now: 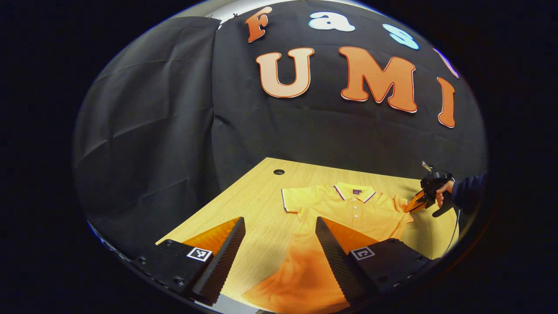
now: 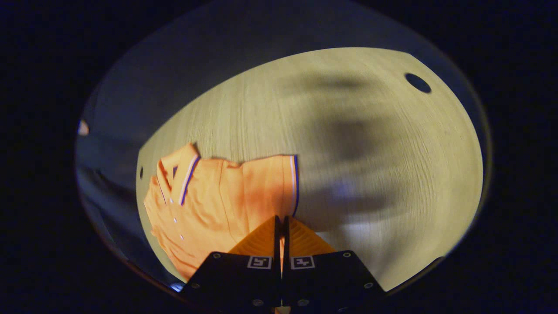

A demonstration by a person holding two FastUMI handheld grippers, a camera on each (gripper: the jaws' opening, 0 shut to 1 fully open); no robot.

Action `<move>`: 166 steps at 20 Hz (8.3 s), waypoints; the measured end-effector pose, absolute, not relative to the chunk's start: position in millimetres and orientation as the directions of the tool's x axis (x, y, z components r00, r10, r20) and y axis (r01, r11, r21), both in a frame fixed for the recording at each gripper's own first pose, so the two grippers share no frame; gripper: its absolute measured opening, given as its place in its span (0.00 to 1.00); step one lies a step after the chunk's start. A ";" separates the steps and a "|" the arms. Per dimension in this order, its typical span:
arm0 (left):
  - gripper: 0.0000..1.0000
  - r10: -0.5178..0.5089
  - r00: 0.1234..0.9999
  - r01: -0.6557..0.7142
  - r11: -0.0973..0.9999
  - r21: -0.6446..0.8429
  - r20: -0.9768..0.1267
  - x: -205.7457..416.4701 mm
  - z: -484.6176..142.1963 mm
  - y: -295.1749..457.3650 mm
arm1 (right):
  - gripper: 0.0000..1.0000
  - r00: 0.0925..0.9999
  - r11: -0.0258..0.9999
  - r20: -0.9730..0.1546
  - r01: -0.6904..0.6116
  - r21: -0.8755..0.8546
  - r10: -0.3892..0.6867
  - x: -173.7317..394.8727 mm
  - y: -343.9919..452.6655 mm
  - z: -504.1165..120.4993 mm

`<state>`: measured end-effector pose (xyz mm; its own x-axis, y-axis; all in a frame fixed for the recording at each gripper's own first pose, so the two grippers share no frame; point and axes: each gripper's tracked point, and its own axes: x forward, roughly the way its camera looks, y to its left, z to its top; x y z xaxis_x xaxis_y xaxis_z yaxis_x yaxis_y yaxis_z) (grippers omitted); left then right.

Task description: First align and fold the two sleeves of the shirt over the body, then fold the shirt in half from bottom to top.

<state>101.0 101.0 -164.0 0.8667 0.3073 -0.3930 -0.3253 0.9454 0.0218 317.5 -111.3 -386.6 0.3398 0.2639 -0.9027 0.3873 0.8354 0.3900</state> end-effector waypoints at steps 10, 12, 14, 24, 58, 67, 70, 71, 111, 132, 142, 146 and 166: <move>0.99 0.314 0.858 -0.337 0.941 0.015 -0.407 102.0 -166.6 105.0 | 0.00 0.435 0.845 -0.837 0.258 0.468 0.331 340.7 -74.4 -343.0; 0.99 0.313 0.857 -0.340 0.940 0.006 -0.410 102.3 -168.4 107.0 | 0.00 0.439 0.867 -0.832 0.198 0.458 0.339 341.3 -62.4 -333.0; 0.99 0.309 0.858 -0.337 0.942 0.004 -0.411 101.9 -169.4 106.0 | 0.00 0.448 0.871 -0.823 0.169 0.460 0.348 344.4 -52.2 -324.3; 0.99 0.323 0.852 -0.367 0.930 -0.030 -0.412 94.9 -172.1 118.3 | 0.08 0.439 0.861 -0.808 0.134 0.491 0.393 348.3 -7.5 -315.1; 0.97 -0.152 0.436 -0.232 0.933 -0.274 -0.887 298.6 -291.3 155.9 | 0.98 0.695 0.929 -0.715 0.214 0.303 0.073 243.0 0.2 -208.7; 0.97 -0.100 0.286 -0.188 0.969 -0.158 -0.953 373.7 -346.7 173.4 | 0.98 0.682 0.899 -0.731 0.335 0.281 -0.025 173.0 18.8 -212.5; 0.96 -0.052 0.263 -0.180 0.978 -0.102 -0.963 385.2 -361.1 178.1 | 0.98 0.676 0.892 -0.736 0.357 0.277 -0.042 153.0 21.0 -211.9; 0.95 -0.039 0.252 -0.176 0.981 -0.085 -0.967 386.3 -365.1 177.7 | 0.98 0.674 0.891 -0.737 0.361 0.276 -0.044 147.2 21.7 -211.3; 0.49 -0.309 0.283 0.275 0.933 -0.232 -0.908 404.9 -352.1 -10.5 | 0.99 0.603 0.768 -0.785 0.569 0.295 -0.145 15.5 -5.3 -236.3; 0.98 -0.269 0.444 0.192 0.960 -0.202 -0.855 239.4 -293.4 42.0 | 0.99 0.607 0.925 -0.793 0.272 0.267 0.051 5.4 3.2 -266.2; 0.98 -0.165 0.411 0.130 0.984 -0.121 -0.896 113.6 -325.7 86.9 | 0.99 0.490 0.957 -0.855 0.127 0.262 0.169 -41.2 27.5 -318.0; 0.98 -0.108 0.364 0.153 0.987 -0.055 -0.925 60.7 -347.4 103.2 | 0.98 0.438 0.965 -0.879 0.083 0.248 0.189 -56.2 36.9 -336.4; 0.98 -0.061 0.353 0.238 0.971 0.026 -0.934 -6.6 -391.5 116.5 | 0.77 0.394 0.998 -0.917 -0.002 0.066 0.061 -74.9 42.2 -365.9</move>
<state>-6.6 116.5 -391.5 0.3529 -0.0613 -0.9336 0.2376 0.9710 0.0261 -74.9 42.2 -365.9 0.3944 0.0614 -0.9169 -0.0019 0.9978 0.0660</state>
